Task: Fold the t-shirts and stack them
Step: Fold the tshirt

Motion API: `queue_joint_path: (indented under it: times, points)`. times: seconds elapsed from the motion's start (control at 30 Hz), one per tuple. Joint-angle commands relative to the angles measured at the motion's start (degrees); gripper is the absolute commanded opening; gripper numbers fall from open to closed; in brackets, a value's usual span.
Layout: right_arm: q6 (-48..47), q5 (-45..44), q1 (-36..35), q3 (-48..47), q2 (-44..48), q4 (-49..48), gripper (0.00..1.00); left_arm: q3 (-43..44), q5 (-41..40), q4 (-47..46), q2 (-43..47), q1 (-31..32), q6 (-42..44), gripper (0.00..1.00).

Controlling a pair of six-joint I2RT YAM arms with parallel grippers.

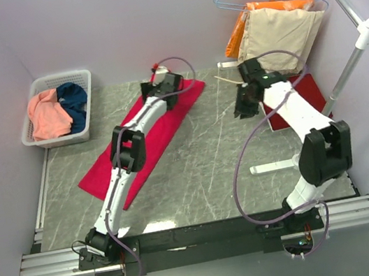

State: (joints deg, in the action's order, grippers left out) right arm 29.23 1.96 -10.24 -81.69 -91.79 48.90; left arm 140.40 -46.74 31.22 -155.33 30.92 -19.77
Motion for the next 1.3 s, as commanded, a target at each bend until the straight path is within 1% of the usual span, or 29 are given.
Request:
queue_joint_path:
  times: [0.0, 0.07, 0.1, 0.13, 0.17, 0.2, 0.23, 0.27, 0.33, 0.37, 0.43, 0.5, 0.57, 0.67, 0.7, 0.73, 0.8, 0.87, 0.97, 1.03, 1.07, 1.1, 1.17, 1.27]
  points:
    - [-1.72, -1.69, -5.66, -3.21, -4.70, 1.10, 0.31, -0.99, 0.32, 4.04, -1.57, -4.80, 0.51, 0.99]
    - [-1.64, -1.43, -8.82, -4.00, -6.46, 0.93, 0.30, -2.75, 2.26, 1.66, 0.10, -5.42, 2.79, 0.99]
    - [-1.55, -0.91, -9.79, -4.35, -8.13, 0.76, 0.31, -3.98, 5.84, -0.35, 2.46, -6.12, 3.07, 0.99]
    - [-1.64, -0.29, -10.67, -5.14, -9.01, 0.49, 0.31, -4.69, 7.26, -1.33, 3.96, -6.48, 3.16, 1.00]
    - [-1.72, 0.24, -12.59, -5.75, -9.89, 0.05, 0.31, -5.48, 9.02, -2.64, 5.63, -6.74, 2.81, 0.99]
    - [-1.98, 0.24, -13.74, -6.46, -11.82, -0.12, 0.31, -6.88, 10.78, -3.62, 9.39, -7.62, 2.37, 0.99]
    - [-2.42, -0.02, -14.89, -8.12, -12.97, -0.13, 0.31, -7.07, 14.54, -4.23, 11.25, -8.15, 1.50, 0.99]
    - [-3.04, -0.63, -17.94, -9.18, -14.28, 0.05, 0.31, -6.89, 15.88, -4.07, 12.93, -8.76, -0.77, 0.99]
    - [-4.88, -3.61, -21.29, -12.94, -18.68, 0.84, 0.32, -5.32, 17.99, -3.37, 17.50, -10.78, -2.46, 0.99]
    - [-5.76, -4.58, -24.44, -14.36, -20.34, 2.15, 0.32, -5.14, 17.74, -3.54, 18.99, -11.22, -2.55, 0.99]
    - [-7.87, -6.35, -27.71, -18.04, -24.74, 2.51, 0.32, -5.13, 15.46, -3.89, 23.13, -12.02, -1.16, 0.99]
    - [-9.71, -5.83, -31.92, -20.78, -28.51, 3.04, 0.34, -5.14, 11.69, -3.72, 25.59, -12.63, 1.92, 0.99]
    - [-10.60, -4.34, -34.40, -24.90, -30.81, 3.47, 0.34, -4.96, 7.13, -1.71, 26.30, -13.42, 3.59, 0.99]
    - [-12.53, -1.00, -38.35, -32.28, -36.08, 5.31, 0.35, -10.04, 3.42, -1.61, 29.90, -15.53, 2.64, 1.00]
    - [-13.67, -0.55, -39.32, -34.65, -38.88, 6.28, 0.35, -10.06, 2.54, 2.22, 30.08, -16.93, 1.76, 0.99]
    - [-14.29, -0.20, -41.24, -39.55, -40.30, 7.33, 0.35, -10.14, 2.36, 3.83, 30.34, -17.55, 0.88, 0.99]
    - [-14.56, 1.02, -42.58, -43.79, -43.03, 8.49, 0.36, -11.72, 3.23, 8.12, 31.39, -19.13, -1.58, 0.99]
    - [-14.73, 4.44, -43.63, -45.13, -44.17, 7.79, 0.37, -12.51, 3.93, 11.21, 32.01, -20.01, -4.64, 0.99]
    - [-15.78, 5.86, -44.86, -47.86, -45.14, 7.00, 0.37, -14.79, 6.04, 15.62, 33.33, -21.16, -7.46, 0.99]
    - [-15.96, 7.70, -45.22, -47.51, -45.06, 5.77, 0.37, -16.81, 8.84, 16.50, 35.87, -22.21, -8.96, 0.99]
    - [-16.31, 8.41, -45.57, -47.33, -45.23, 4.81, 0.37, -20.04, 9.56, 15.89, 37.10, -22.48, -9.58, 1.00]
    - [-16.84, 9.46, -45.83, -47.25, -45.49, 4.36, 0.38, -21.90, 10.17, 15.02, 39.72, -23.09, -9.76, 0.99]
    - [-17.36, 10.87, -46.18, -46.90, -46.02, 2.87, 0.37, -25.33, 11.58, 13.70, 41.85, -23.79, -9.94, 0.99]
    - [-18.59, 13.77, -46.80, -44.18, -46.37, -0.72, 0.37, -26.31, 13.77, 13.86, 44.32, -25.20, -10.29, 0.99]
